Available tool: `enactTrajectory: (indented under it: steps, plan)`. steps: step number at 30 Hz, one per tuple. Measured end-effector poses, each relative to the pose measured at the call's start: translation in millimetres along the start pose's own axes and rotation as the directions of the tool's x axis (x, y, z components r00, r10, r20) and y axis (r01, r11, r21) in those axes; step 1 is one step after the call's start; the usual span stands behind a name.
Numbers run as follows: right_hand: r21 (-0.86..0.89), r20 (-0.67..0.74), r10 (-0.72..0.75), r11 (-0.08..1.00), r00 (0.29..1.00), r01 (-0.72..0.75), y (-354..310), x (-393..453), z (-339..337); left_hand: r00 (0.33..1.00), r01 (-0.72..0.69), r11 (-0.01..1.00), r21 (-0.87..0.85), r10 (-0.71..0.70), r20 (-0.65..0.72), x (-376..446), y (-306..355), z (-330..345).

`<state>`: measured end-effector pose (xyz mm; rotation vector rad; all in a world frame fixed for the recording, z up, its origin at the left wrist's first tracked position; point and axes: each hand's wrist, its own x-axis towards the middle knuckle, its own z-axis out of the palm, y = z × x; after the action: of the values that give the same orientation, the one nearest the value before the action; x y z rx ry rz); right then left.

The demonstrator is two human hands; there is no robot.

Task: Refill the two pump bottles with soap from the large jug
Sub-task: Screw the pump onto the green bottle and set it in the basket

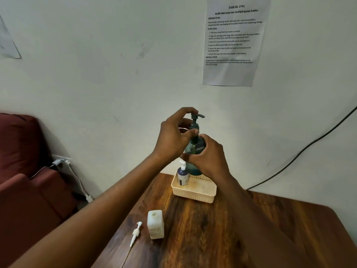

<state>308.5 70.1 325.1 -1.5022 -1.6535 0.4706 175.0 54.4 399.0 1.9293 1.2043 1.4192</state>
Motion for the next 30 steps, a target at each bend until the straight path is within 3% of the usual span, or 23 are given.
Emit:
enactTrajectory:
  steps: [8,13,20,24,30]
  plan:
    - [0.005,-0.044,-0.044,0.999,0.998,0.044,-4,1,-6,1.0,-0.015,1.0,0.0,0.015,-0.012,-5,-5,4]
    - [0.021,-0.051,-0.028,0.999,0.998,0.029,-7,2,-12,0.994,-0.012,1.0,0.025,0.009,0.107,6,0,-5]
    - [0.004,-0.07,-0.017,1.0,0.997,0.018,-10,3,-14,0.996,0.049,0.992,0.116,-0.058,0.074,34,18,-9]
    - [0.009,-0.084,-0.02,1.0,0.996,0.021,-14,3,-20,0.989,0.03,0.994,0.101,-0.044,0.138,41,24,-10]
    - [0.012,-0.071,-0.016,1.0,0.997,0.017,-16,4,-29,0.927,0.063,0.991,-0.118,-0.014,0.376,46,24,-26]
